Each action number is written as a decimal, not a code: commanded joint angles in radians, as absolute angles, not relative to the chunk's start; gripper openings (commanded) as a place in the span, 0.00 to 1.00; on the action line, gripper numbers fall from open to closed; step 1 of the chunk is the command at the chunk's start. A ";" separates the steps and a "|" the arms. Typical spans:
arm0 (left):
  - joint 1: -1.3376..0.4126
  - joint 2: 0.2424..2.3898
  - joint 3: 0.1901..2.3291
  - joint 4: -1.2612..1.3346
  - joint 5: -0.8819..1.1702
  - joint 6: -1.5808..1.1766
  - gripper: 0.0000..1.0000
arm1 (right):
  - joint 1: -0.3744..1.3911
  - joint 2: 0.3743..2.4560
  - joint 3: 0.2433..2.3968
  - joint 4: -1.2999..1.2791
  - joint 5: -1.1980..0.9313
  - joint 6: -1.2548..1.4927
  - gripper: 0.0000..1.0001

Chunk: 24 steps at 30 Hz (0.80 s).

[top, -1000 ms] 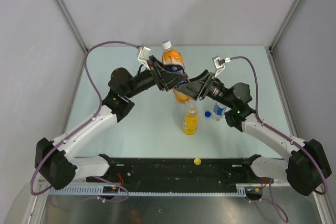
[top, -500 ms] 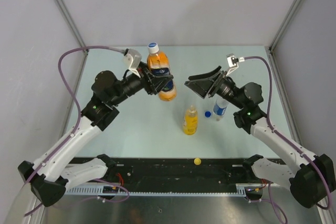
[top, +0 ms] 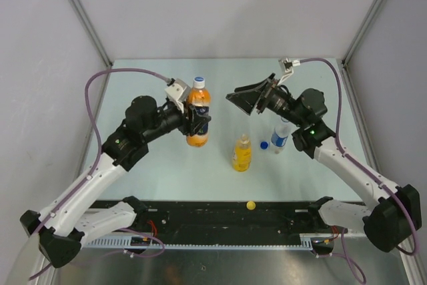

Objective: Unscrew the bottle caps

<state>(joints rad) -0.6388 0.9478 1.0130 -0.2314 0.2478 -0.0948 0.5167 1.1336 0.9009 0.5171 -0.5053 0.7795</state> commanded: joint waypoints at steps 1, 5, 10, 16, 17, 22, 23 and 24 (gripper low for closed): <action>-0.637 0.967 1.018 -0.303 0.297 -0.064 0.54 | 0.563 1.197 1.009 0.519 -0.486 0.742 0.98; -0.638 0.991 1.015 -0.328 0.316 -0.077 0.53 | 0.606 1.260 1.067 0.530 -0.475 0.718 0.94; -0.640 1.012 1.020 -0.342 0.331 -0.078 0.53 | 0.646 1.334 1.137 0.515 -0.447 0.689 0.85; -0.643 1.031 1.028 -0.359 0.305 -0.081 0.53 | 0.688 1.393 1.227 0.400 -0.374 0.617 0.71; -0.643 1.035 1.028 -0.362 0.301 -0.081 0.53 | 0.692 1.398 1.239 0.380 -0.358 0.606 0.68; -0.645 1.052 1.033 -0.381 0.282 -0.077 0.51 | 0.711 1.426 1.281 0.305 -0.308 0.570 0.53; -0.645 1.055 1.034 -0.385 0.276 -0.075 0.51 | 0.714 1.433 1.292 0.290 -0.304 0.564 0.50; -0.645 1.057 1.035 -0.387 0.270 -0.074 0.51 | 0.720 1.439 1.302 0.274 -0.302 0.556 0.48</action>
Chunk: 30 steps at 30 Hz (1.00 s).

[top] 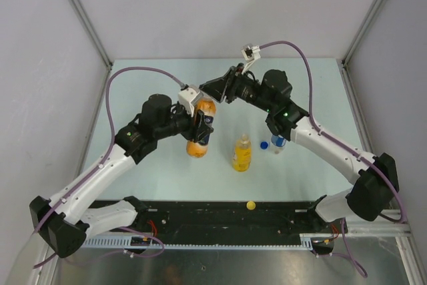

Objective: Unscrew the bottle caps

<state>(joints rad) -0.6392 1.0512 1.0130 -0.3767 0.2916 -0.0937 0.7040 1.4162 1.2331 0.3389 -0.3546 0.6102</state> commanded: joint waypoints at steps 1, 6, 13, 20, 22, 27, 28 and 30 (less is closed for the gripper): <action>-0.645 1.059 1.036 -0.389 0.263 -0.073 0.51 | 0.726 1.444 1.312 0.257 -0.296 0.547 0.46; -0.645 1.071 1.052 -0.410 0.226 -0.067 0.51 | 0.772 1.464 1.369 0.140 -0.196 0.465 0.49; -0.646 1.083 1.065 -0.424 0.212 -0.066 0.51 | 0.815 1.487 1.430 0.023 -0.053 0.414 0.53; -0.647 1.077 1.070 -0.435 0.192 -0.066 0.52 | 0.824 1.492 1.449 -0.049 0.014 0.416 0.56; -0.648 1.074 1.069 -0.438 0.188 -0.066 0.52 | 0.825 1.488 1.450 -0.056 0.032 0.422 0.58; -0.650 1.065 1.067 -0.444 0.186 -0.066 0.51 | 0.825 1.487 1.449 -0.063 0.034 0.437 0.59; -0.650 1.063 1.067 -0.446 0.186 -0.067 0.51 | 0.825 1.490 1.449 -0.063 0.025 0.442 0.58; -0.652 1.060 1.068 -0.447 0.186 -0.067 0.51 | 0.823 1.496 1.448 -0.059 0.000 0.458 0.56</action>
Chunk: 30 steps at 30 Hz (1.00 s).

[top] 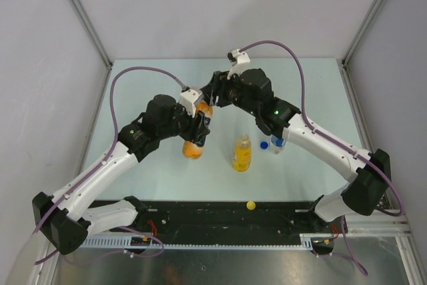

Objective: Unscrew the bottle caps

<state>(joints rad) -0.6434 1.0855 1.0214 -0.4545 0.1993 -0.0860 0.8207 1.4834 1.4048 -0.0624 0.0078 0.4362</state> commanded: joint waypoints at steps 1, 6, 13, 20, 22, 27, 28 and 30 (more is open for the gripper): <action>-0.653 1.058 1.067 -0.448 0.186 -0.067 0.51 | 0.822 1.500 1.448 -0.056 -0.017 0.469 0.55; -0.656 1.051 1.062 -0.453 0.182 -0.068 0.50 | 0.805 1.515 1.442 -0.027 -0.099 0.543 0.50; -0.658 1.042 1.056 -0.457 0.178 -0.068 0.50 | 0.786 1.510 1.404 0.054 -0.164 0.636 0.39; -0.661 1.040 1.048 -0.463 0.169 -0.066 0.50 | 0.756 1.509 1.387 0.108 -0.228 0.692 0.49; -0.663 1.039 1.047 -0.462 0.171 -0.064 0.50 | 0.754 1.512 1.386 0.112 -0.236 0.698 0.51; -0.665 1.036 1.049 -0.466 0.161 -0.064 0.50 | 0.752 1.527 1.385 0.116 -0.248 0.707 0.37; -0.665 1.035 1.050 -0.465 0.158 -0.063 0.50 | 0.753 1.530 1.386 0.115 -0.252 0.706 0.35; -0.665 1.033 1.051 -0.467 0.153 -0.063 0.50 | 0.752 1.533 1.385 0.110 -0.260 0.702 0.35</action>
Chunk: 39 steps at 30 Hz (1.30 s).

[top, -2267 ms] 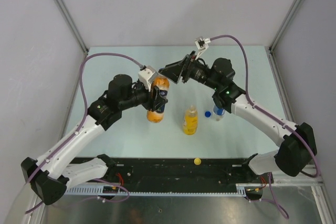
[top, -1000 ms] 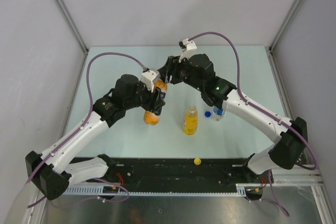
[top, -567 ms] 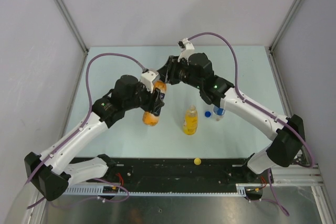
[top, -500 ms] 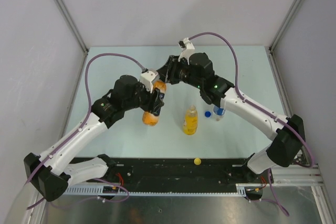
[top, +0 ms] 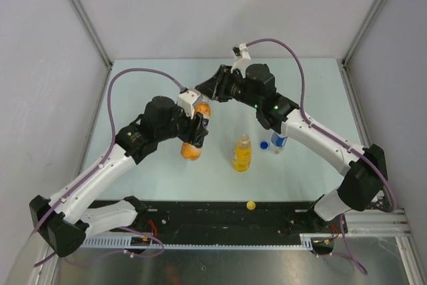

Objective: Unscrew the bottle caps

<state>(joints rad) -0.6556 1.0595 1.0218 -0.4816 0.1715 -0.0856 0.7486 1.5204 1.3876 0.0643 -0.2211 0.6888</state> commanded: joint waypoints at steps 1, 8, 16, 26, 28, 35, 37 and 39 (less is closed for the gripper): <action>-0.665 1.034 1.051 -0.467 0.151 -0.063 0.50 | 0.752 1.533 1.385 0.105 -0.263 0.697 0.38; -0.665 1.042 1.055 -0.469 0.147 -0.061 0.50 | 0.752 1.526 1.385 0.077 -0.259 0.666 0.63; -0.667 1.044 1.057 -0.470 0.147 -0.064 0.50 | 0.757 1.532 1.386 0.055 -0.253 0.649 0.47; -0.668 1.042 1.057 -0.475 0.141 -0.070 0.50 | 0.755 1.535 1.386 0.050 -0.269 0.641 0.03; -0.669 1.042 1.058 -0.474 0.147 -0.071 0.46 | 0.755 1.535 1.386 0.053 -0.289 0.626 0.01; -0.668 1.042 1.073 -0.473 0.204 -0.077 0.11 | 0.737 1.506 1.339 0.142 -0.406 0.599 0.00; -0.669 1.038 1.079 -0.473 0.228 -0.077 0.04 | 0.722 1.491 1.313 0.195 -0.458 0.615 0.00; -0.668 1.032 1.087 -0.471 0.251 -0.077 0.01 | 0.703 1.475 1.280 0.257 -0.510 0.643 0.00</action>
<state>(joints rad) -0.6621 1.0584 1.0218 -0.5213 0.1814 -0.0860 0.7254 1.5257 1.3281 0.1383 -0.3679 0.6369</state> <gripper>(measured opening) 0.552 0.377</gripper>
